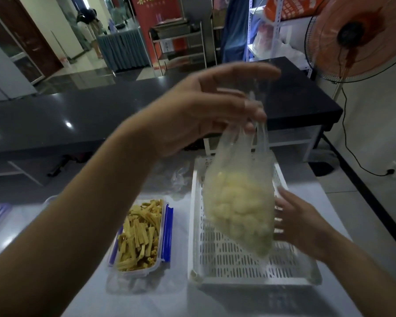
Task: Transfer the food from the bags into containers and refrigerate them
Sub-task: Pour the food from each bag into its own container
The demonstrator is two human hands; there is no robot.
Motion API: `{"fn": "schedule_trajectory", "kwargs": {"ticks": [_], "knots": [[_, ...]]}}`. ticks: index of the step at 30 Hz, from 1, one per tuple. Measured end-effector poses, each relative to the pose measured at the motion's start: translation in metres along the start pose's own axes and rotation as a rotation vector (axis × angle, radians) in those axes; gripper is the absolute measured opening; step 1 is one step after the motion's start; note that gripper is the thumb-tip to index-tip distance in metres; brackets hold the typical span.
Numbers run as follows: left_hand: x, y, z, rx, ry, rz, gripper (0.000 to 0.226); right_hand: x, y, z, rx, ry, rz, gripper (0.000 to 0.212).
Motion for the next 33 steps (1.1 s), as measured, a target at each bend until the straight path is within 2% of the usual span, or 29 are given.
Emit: {"fn": "schedule_trajectory", "kwargs": {"ticks": [4,6,8,11,13,15,17,21,23,25,27,28,30,31,33], "knots": [[-0.038,-0.001,-0.018,0.046,-0.020,0.117,0.064,-0.027,-0.023,0.044,0.417,0.553,0.256,0.088],[-0.043,-0.013,-0.033,0.012,-0.003,0.144,0.069,-0.035,-0.030,0.064,0.532,0.620,0.238,0.095],[-0.036,-0.032,-0.049,-0.116,0.090,0.148,0.061,-0.041,-0.035,0.083,0.546,0.647,0.181,0.091],[-0.020,-0.070,-0.067,-0.486,0.460,0.220,0.043,-0.049,-0.040,0.101,0.557,0.767,0.263,0.087],[-0.013,-0.099,-0.078,-0.674,0.834,0.340,0.040,-0.059,-0.040,0.113,0.556,0.781,0.253,0.072],[-0.008,-0.125,-0.094,-0.738,1.200,0.482,0.025,-0.073,-0.043,0.127,0.519,0.658,0.179,0.060],[-0.004,-0.148,-0.111,-0.794,1.421,0.549,0.021,-0.090,-0.040,0.135,0.431,0.635,0.072,0.061],[0.002,-0.201,-0.139,-0.936,1.454,0.564,0.026,-0.114,-0.054,0.187,0.427,0.640,0.179,0.060],[0.004,-0.238,-0.157,-0.983,1.401,0.531,0.029,-0.129,-0.062,0.211,0.427,0.683,0.130,0.067],[0.009,-0.281,-0.174,-0.990,1.357,0.454,0.033,-0.151,-0.072,0.235,0.408,0.690,0.152,0.074],[0.021,-0.324,-0.192,-0.951,1.362,0.347,0.039,-0.174,-0.091,0.262,0.323,0.595,0.191,0.063],[0.030,-0.345,-0.201,-0.935,1.369,0.290,0.042,-0.189,-0.087,0.260,0.225,0.534,0.186,0.058],[0.051,-0.381,-0.217,-0.908,1.365,0.182,0.047,-0.214,-0.098,0.280,0.277,0.563,0.269,0.056],[0.061,-0.396,-0.223,-0.900,1.359,0.137,0.048,-0.224,-0.101,0.295,0.287,0.578,0.249,0.061],[0.079,-0.419,-0.233,-0.903,1.323,0.050,0.051,-0.230,-0.112,0.314,0.284,0.535,0.238,0.084]]}}
Point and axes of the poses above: each hand's wrist, its own y-axis towards the middle knuckle, its own z-axis out of the palm, x = y × z, the point moved 3 cm from there along y, towards the middle knuckle, and after that the axes turned 12 degrees about -x, right-handed, at the moved point
